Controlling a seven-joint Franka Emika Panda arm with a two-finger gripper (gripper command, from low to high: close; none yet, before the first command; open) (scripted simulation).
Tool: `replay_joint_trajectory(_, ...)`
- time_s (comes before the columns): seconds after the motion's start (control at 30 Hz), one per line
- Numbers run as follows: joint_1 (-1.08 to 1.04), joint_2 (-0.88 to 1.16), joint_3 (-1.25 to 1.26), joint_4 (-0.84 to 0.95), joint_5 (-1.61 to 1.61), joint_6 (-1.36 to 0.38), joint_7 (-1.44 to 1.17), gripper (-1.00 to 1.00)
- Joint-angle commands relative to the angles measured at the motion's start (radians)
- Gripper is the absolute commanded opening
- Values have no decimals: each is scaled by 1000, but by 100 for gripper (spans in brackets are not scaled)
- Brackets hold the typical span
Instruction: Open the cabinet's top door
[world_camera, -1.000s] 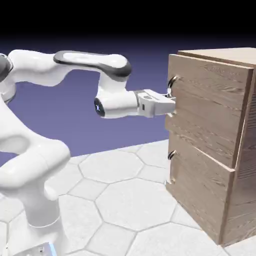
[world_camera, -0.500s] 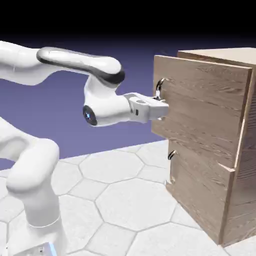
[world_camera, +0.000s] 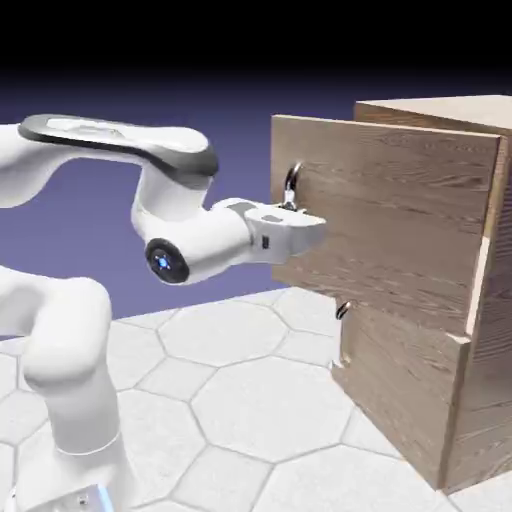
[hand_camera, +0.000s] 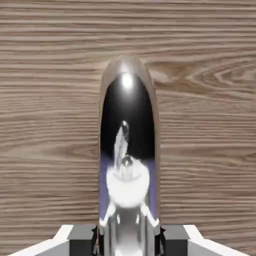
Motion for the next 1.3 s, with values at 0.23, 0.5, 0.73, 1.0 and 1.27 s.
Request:
replay_joint_trajectory(0.23,-59,-21,-244,-7,-348,-228,78,-100)
replay_joint_trajectory(0.5,-77,100,-530,108,-679,-529,79,-100)
replay_joint_trajectory(0.73,33,289,-784,316,-892,-811,33,-100)
replay_joint_trajectory(1.0,276,497,-1074,590,-1022,-1102,-41,-100)
replay_joint_trajectory(1.27,563,591,-1356,792,-1088,-1277,-84,-100)
